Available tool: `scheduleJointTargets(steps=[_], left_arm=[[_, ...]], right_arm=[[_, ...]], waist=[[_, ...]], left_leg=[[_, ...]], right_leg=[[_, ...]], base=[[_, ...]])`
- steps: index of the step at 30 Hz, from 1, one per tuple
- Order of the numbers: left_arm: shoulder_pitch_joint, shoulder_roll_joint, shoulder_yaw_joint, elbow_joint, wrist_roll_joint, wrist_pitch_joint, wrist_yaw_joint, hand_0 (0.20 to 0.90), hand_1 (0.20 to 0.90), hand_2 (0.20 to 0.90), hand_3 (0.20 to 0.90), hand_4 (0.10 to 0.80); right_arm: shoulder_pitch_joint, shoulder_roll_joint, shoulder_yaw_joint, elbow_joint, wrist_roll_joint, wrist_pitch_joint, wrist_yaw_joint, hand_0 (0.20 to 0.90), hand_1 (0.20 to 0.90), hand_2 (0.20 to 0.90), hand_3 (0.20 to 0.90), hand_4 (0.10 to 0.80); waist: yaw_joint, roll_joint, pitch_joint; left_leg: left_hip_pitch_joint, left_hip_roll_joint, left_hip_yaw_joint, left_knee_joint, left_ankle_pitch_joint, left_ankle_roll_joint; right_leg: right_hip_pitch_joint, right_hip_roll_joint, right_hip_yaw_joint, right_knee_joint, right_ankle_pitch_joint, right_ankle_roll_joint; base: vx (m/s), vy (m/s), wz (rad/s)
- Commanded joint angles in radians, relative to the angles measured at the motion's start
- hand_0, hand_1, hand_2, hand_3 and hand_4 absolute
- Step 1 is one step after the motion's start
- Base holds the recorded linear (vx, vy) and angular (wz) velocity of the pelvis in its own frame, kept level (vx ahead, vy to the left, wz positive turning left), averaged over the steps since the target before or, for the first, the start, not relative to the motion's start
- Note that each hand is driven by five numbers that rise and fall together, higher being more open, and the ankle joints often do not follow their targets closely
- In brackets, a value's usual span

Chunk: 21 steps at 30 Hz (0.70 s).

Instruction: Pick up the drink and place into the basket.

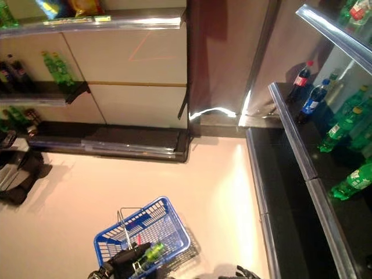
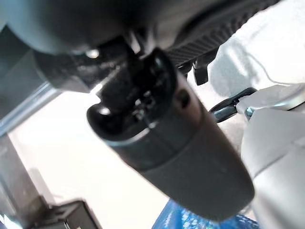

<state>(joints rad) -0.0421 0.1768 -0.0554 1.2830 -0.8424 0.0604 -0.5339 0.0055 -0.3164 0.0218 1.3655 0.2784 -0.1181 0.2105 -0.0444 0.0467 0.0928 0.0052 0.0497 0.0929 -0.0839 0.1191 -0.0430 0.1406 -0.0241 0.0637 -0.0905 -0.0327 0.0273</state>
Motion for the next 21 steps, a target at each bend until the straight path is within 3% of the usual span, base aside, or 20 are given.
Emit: scheduleJointTargets(steps=[1, 3, 9, 14, 17, 18, 21], left_arm=[[-0.005, 0.027, 0.038, -0.016, -0.038, -0.031, -0.145, 0.300, 0.300, 0.300, 0.200, 0.100], [-0.002, 0.031, 0.050, -0.005, -0.051, -0.038, -0.149, 0.300, 0.300, 0.300, 0.200, 0.100], [-0.034, 0.052, 0.039, 0.003, -0.030, -0.036, -0.136, 0.300, 0.300, 0.300, 0.200, 0.100], [-0.065, 0.070, 0.006, 0.014, 0.006, -0.020, -0.129, 0.300, 0.300, 0.300, 0.200, 0.100], [-0.072, 0.076, 0.000, 0.025, 0.035, -0.019, -0.139, 0.300, 0.300, 0.300, 0.200, 0.100], [-0.075, 0.076, 0.001, 0.026, 0.042, -0.027, -0.138, 0.300, 0.300, 0.300, 0.200, 0.100], [-0.085, 0.083, 0.017, 0.014, 0.012, -0.031, -0.114, 0.300, 0.300, 0.300, 0.200, 0.100]], right_arm=[[-0.021, -0.018, 0.005, 0.031, -0.033, -0.022, 0.013, 0.900, 0.900, 0.900, 0.900, 0.800], [-0.022, -0.016, 0.009, 0.042, -0.065, -0.024, 0.016, 0.900, 0.900, 0.900, 0.900, 0.800], [-0.024, 0.013, 0.012, 0.022, -0.048, -0.025, 0.016, 0.900, 0.900, 0.900, 0.900, 0.800], [-0.027, 0.028, 0.006, 0.010, 0.006, -0.028, 0.016, 0.900, 0.900, 0.900, 0.900, 0.800], [-0.017, 0.047, 0.006, 0.012, 0.018, -0.034, 0.005, 0.900, 0.900, 0.900, 0.900, 0.800], [-0.020, 0.054, 0.012, 0.008, 0.024, -0.033, 0.003, 0.900, 0.900, 0.900, 0.900, 0.800], [-0.032, 0.056, 0.021, 0.005, 0.007, -0.035, 0.021, 0.900, 0.900, 0.900, 0.900, 0.800]], waist=[[0.040, -0.037, -0.011], [0.053, -0.045, -0.011], [0.060, -0.080, -0.027], [0.019, -0.085, -0.030], [0.001, -0.088, -0.022], [0.005, -0.091, -0.013], [0.021, -0.086, -0.005]], left_leg=[[-0.144, -0.020, -0.116, 0.003, 0.050, -0.024], [-0.122, -0.048, -0.161, 0.025, 0.025, -0.003], [-0.064, -0.101, -0.175, 0.025, -0.020, 0.051], [-0.029, -0.097, -0.142, 0.002, -0.039, 0.071], [-0.011, -0.084, -0.077, -0.003, -0.055, 0.068], [-0.001, -0.076, -0.037, -0.003, -0.065, 0.061], [-0.004, -0.043, 0.075, -0.003, -0.077, 0.051]], right_leg=[[0.050, 0.055, 0.020, 0.078, -0.043, -0.028], [0.061, 0.055, 0.039, 0.106, -0.064, -0.026], [0.049, 0.024, 0.030, 0.159, -0.056, 0.011], [-0.041, 0.010, 0.039, 0.237, -0.007, 0.039], [-0.086, -0.008, -0.016, 0.213, 0.023, 0.056], [-0.102, -0.035, -0.081, 0.192, 0.037, 0.070], [-0.133, -0.077, -0.207, 0.184, 0.058, 0.095]], base=[[0.281, 0.087, -0.94], [0.241, 0.102, -0.79], [0.217, 0.156, -0.65], [0.087, 0.123, -0.53], [-0.015, 0.065, -0.60], [-0.104, -0.009, -0.97], [-0.177, -0.029, -1.57]])
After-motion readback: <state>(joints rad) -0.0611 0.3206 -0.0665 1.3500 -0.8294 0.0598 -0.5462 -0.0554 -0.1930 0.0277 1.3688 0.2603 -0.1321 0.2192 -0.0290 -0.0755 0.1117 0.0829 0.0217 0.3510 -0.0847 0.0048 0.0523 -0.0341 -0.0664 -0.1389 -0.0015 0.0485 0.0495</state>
